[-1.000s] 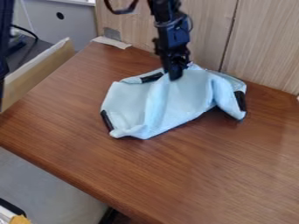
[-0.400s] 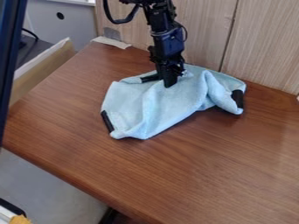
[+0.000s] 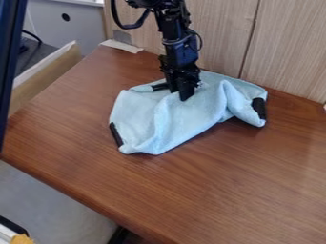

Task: Fold the cloth from bottom right to top left

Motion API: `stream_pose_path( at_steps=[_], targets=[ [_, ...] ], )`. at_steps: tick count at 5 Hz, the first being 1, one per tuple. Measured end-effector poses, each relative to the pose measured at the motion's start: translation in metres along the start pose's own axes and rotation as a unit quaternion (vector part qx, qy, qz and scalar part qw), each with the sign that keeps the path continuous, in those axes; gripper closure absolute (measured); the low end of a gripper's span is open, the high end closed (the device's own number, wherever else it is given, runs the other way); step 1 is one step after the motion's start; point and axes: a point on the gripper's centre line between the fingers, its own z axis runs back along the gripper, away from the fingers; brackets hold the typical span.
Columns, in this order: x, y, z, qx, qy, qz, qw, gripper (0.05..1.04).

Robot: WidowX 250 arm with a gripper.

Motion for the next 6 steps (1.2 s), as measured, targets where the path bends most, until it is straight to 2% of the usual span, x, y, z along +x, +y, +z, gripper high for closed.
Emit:
stream_pose_path(
  at_steps=[1, 2, 4, 5, 6],
  targets=[
    [-0.005, -0.001, 0.004, 0.003, 0.005, 0.005, 1.0, 0.262],
    [-0.004, -0.004, 0.012, 0.009, 0.006, 0.002, 0.9999, 0.08],
    [0.001, -0.018, 0.049, 0.025, -0.014, -0.015, 0.9995, 0.083],
    [0.003, -0.029, 0.082, 0.038, -0.037, -0.018, 0.9984, 0.083],
    [-0.008, -0.044, 0.096, 0.036, -0.043, 0.012, 0.9984, 0.083]
  ],
)
